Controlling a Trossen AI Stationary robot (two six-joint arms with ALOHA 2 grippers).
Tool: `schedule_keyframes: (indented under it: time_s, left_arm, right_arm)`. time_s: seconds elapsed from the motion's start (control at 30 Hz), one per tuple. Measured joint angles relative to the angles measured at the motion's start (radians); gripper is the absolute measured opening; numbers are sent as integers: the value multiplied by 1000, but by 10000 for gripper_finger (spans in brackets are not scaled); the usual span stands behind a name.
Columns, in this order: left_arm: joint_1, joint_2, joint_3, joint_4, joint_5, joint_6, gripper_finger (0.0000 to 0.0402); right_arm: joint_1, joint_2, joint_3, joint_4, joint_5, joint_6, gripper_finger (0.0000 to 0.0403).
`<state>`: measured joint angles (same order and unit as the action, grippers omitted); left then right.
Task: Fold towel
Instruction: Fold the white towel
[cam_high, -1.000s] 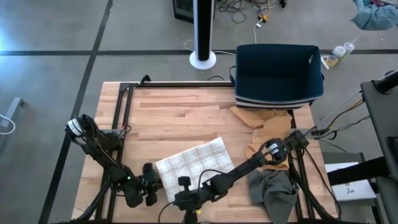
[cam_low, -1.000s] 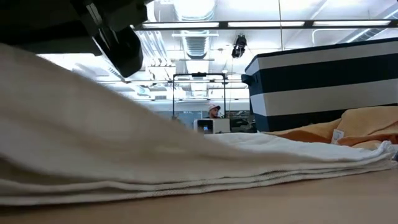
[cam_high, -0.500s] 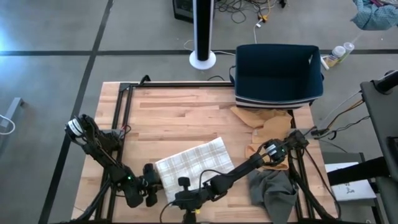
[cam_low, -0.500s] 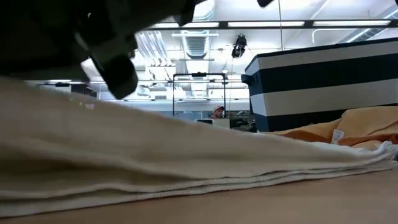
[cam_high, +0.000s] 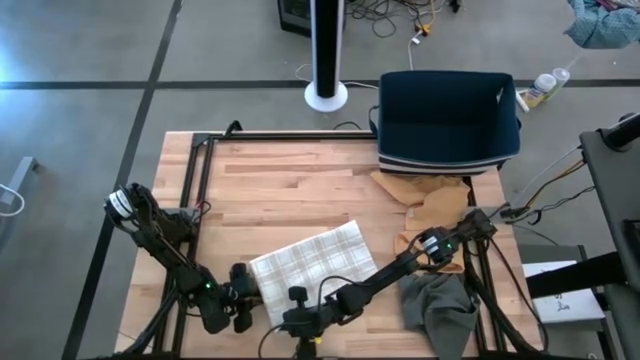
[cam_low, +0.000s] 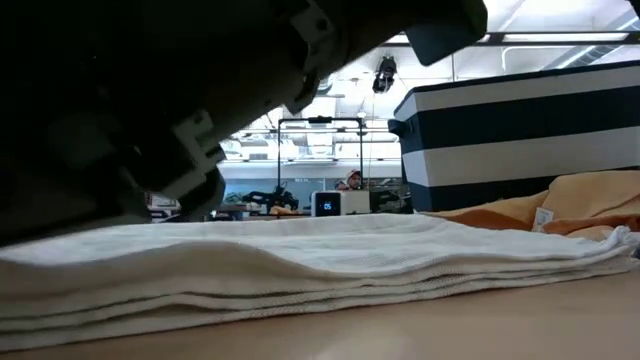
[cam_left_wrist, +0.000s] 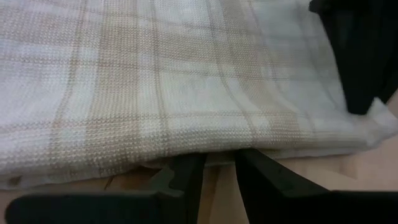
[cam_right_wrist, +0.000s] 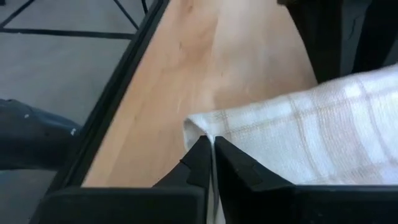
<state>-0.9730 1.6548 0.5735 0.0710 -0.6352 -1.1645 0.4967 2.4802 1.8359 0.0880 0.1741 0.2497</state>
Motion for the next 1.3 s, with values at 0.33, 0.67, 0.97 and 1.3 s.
schedule_keyframes:
  time_s: [0.33,0.67,0.97,1.3]
  left_arm:
    - [0,0,0,-2,0,-4,87]
    - [0,0,0,-4,-1,14,87]
    - [0,0,0,-5,-1,20,87]
    - [0,-28,2,-45,33,27,87]
  right_arm:
    - [3,-12,30,-59,-47,-25,99]
    - [10,-63,59,-23,141,-162,176]
    - [-19,96,53,173,49,-159,169]
    - [-17,52,51,160,26,-153,176]
